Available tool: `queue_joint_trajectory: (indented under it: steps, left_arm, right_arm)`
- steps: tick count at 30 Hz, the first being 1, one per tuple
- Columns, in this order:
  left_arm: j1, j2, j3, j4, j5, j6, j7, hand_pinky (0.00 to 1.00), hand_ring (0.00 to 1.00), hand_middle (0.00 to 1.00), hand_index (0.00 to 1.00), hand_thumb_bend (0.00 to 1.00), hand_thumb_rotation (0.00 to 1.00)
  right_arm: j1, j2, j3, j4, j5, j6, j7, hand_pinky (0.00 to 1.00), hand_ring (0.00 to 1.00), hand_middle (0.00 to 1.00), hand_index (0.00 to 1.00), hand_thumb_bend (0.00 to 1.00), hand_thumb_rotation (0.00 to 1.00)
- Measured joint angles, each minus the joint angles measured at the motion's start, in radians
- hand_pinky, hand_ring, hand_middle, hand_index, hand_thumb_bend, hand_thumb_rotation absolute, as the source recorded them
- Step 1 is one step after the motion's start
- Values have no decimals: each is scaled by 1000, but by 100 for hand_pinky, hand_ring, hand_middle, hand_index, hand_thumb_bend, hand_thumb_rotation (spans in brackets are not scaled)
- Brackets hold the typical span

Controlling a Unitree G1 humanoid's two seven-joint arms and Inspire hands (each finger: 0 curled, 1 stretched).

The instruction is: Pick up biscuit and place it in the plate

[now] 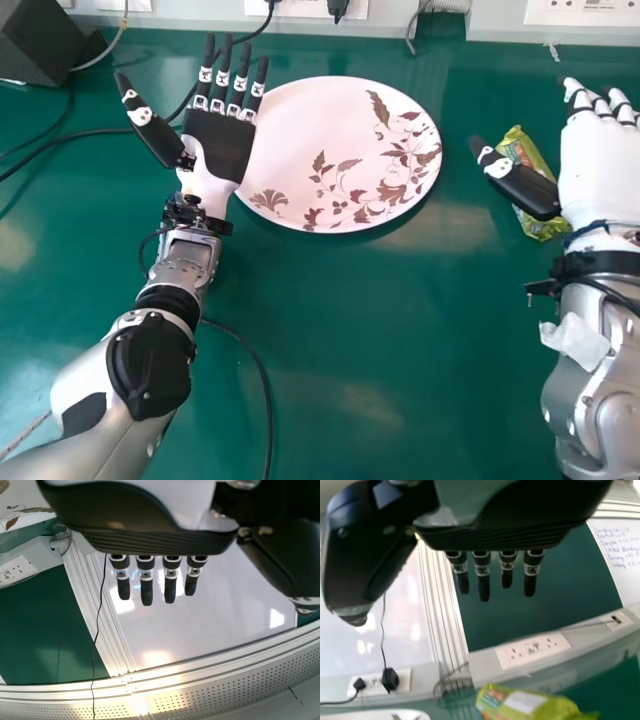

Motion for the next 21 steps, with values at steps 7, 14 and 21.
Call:
queue_joint_trajectory:
  steps: [7, 14, 21]
  left_arm:
    - [0, 0, 0, 0, 0, 2, -4, 94, 93, 97, 98, 100, 37]
    - [0, 0, 0, 0, 0, 2, -7, 96, 94, 97, 98, 100, 37]
    - [0, 0, 2, 0, -1, 6, -6, 97, 95, 97, 97, 100, 36]
  right_arm:
    - [-12, -17, 2, 35, 0, 21, 30, 90, 93, 93, 99, 91, 50]
    - [-30, -36, 9, 75, 4, 43, 50, 88, 92, 92, 98, 91, 51]
    - [-41, -45, 19, 110, 12, 60, 59, 88, 92, 92, 99, 90, 50]
